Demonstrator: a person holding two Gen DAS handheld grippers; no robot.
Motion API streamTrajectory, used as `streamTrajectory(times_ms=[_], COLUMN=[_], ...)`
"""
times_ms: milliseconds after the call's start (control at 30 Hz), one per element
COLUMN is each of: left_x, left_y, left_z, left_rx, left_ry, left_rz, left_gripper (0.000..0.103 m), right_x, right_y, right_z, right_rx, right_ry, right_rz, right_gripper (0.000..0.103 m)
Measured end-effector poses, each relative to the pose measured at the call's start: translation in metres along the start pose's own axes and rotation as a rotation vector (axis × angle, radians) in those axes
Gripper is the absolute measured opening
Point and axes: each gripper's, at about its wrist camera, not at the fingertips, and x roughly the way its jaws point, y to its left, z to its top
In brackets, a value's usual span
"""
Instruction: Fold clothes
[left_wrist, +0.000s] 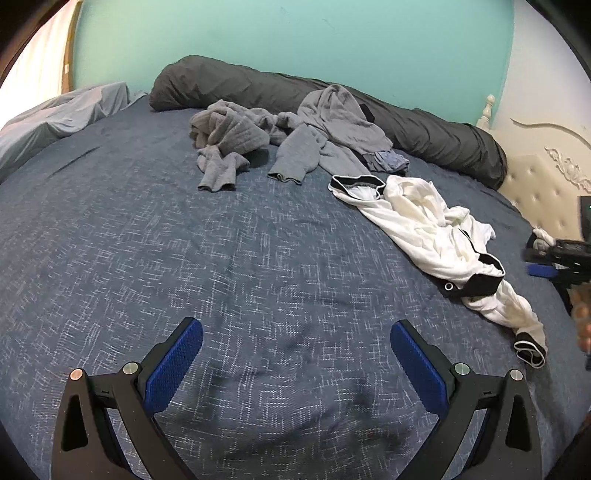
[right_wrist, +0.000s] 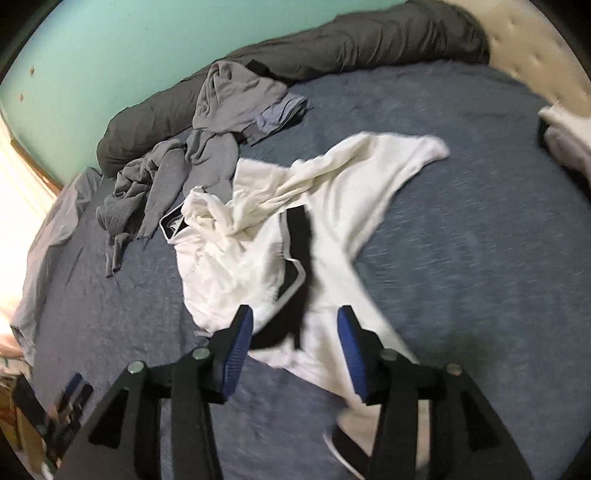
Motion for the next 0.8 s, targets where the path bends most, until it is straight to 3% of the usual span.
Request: streamTrajectory(times_ms=[267, 367, 400, 600, 800], left_x=[0.002, 0.005, 0.006, 0.012, 0.015], left_y=[-0.001, -0.004, -0.005, -0.009, -0.018], left_z=[0.000, -0.001, -0.001, -0.001, 0.002], left_rx=[0.003, 0.007, 0.009, 0.011, 0.003], left_ry=[0.015, 0.024, 0.027, 0.038, 0.043], left_rz=[-0.014, -0.022, -0.024, -0.022, -0.038], left_gripper=[0.103, 0.103, 0.103, 0.103, 0.103], right_x=[0.043, 0.043, 0.043, 0.037, 0.004], right_y=[0.002, 0.012, 0.015, 0.024, 0.020], right_z=[0.000, 0.000, 0.000, -0.001, 0.007], right_rx=[0.033, -0.035, -0.061, -0.123, -0.134], right_ry=[0.055, 0.051, 0.055, 0.019, -0.048], right_rz=[0.058, 0.080, 0.075, 0.075, 0.121], right_gripper=[0.050, 0.022, 0.017, 0.005, 0.002])
